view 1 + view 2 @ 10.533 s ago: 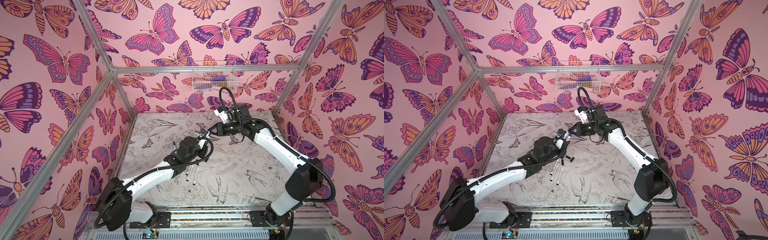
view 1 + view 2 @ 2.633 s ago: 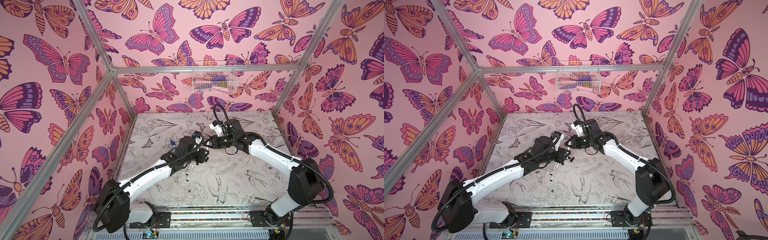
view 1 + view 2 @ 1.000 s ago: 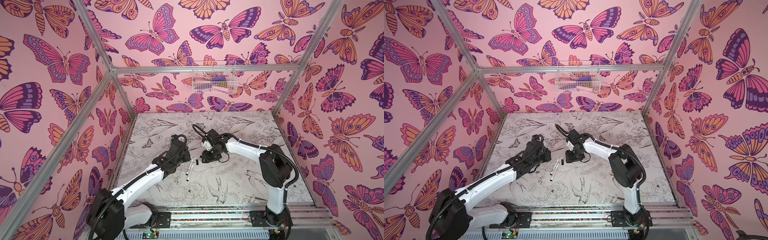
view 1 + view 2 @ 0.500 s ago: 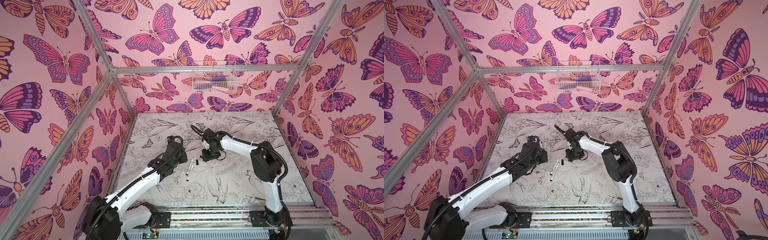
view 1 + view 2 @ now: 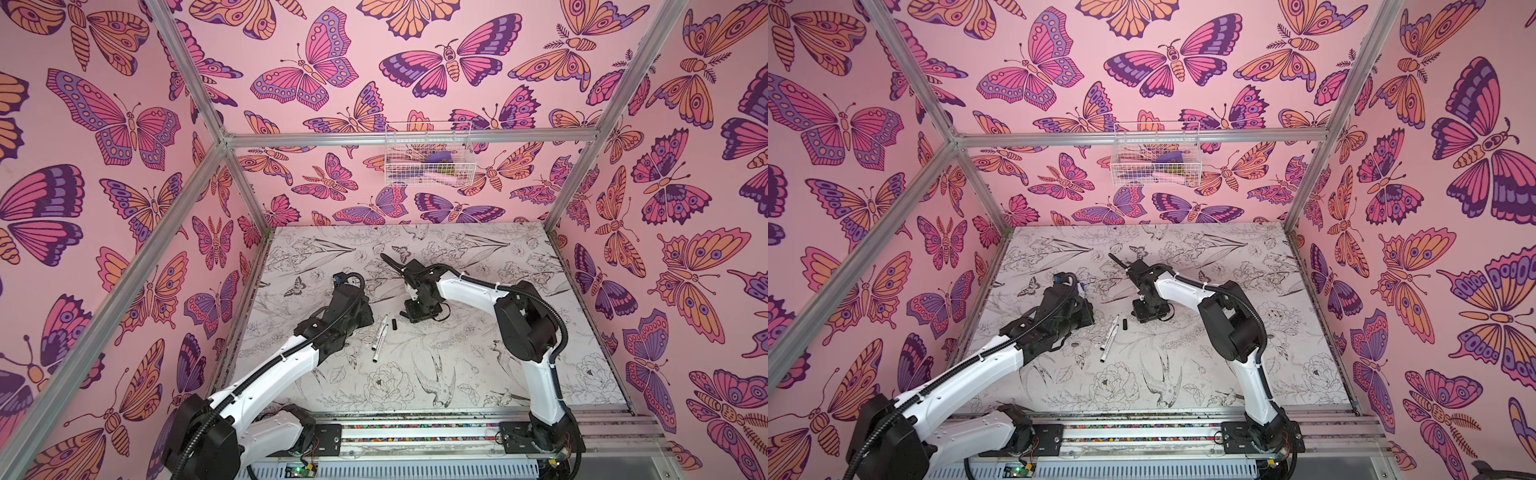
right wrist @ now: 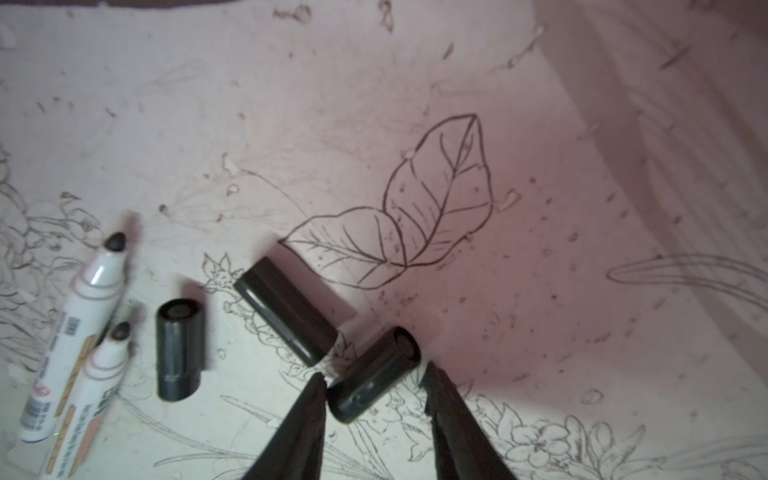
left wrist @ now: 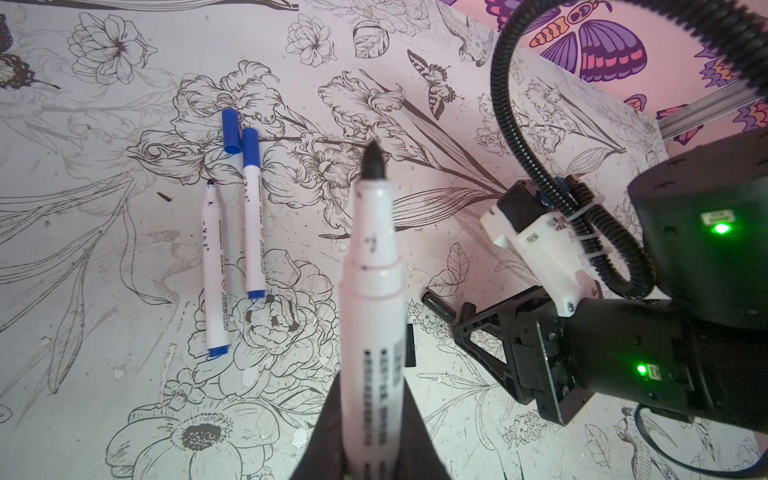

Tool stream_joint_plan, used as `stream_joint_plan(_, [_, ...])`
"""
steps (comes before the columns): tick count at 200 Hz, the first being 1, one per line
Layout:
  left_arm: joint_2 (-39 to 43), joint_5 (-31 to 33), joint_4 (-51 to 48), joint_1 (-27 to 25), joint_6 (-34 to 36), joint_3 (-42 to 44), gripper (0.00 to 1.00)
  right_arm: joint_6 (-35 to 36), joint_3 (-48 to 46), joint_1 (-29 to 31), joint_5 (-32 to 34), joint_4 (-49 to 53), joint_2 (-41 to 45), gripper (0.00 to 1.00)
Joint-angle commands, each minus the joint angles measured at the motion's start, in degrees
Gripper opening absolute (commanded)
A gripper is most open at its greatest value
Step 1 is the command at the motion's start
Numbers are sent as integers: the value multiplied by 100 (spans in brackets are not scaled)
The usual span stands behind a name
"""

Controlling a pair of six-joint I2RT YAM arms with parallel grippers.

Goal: Insert the pens into the pen caps
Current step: 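Move the right gripper down over a black cap on the table, then grasp the black cap with the right gripper and lift it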

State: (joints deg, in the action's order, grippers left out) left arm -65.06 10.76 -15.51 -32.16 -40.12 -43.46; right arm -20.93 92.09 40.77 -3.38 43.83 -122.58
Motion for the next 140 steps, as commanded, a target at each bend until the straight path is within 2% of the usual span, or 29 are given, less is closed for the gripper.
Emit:
stream_joint_plan(1, [7,22,-138,46,6,31,0,53,14,37,454,252,-25,42])
stream_joint_plan(23, [-55,-24,-131,44,30,-17,0,80,-34,36,553,205,65,41])
stream_joint_plan(118, [-99,-169,-102,43,66,-67,0,127,466,-20,115,274,-285,39])
stream_joint_plan(140, [-144,-249,-75,43,100,-88,0,98,538,-26,188,386,-375,37])
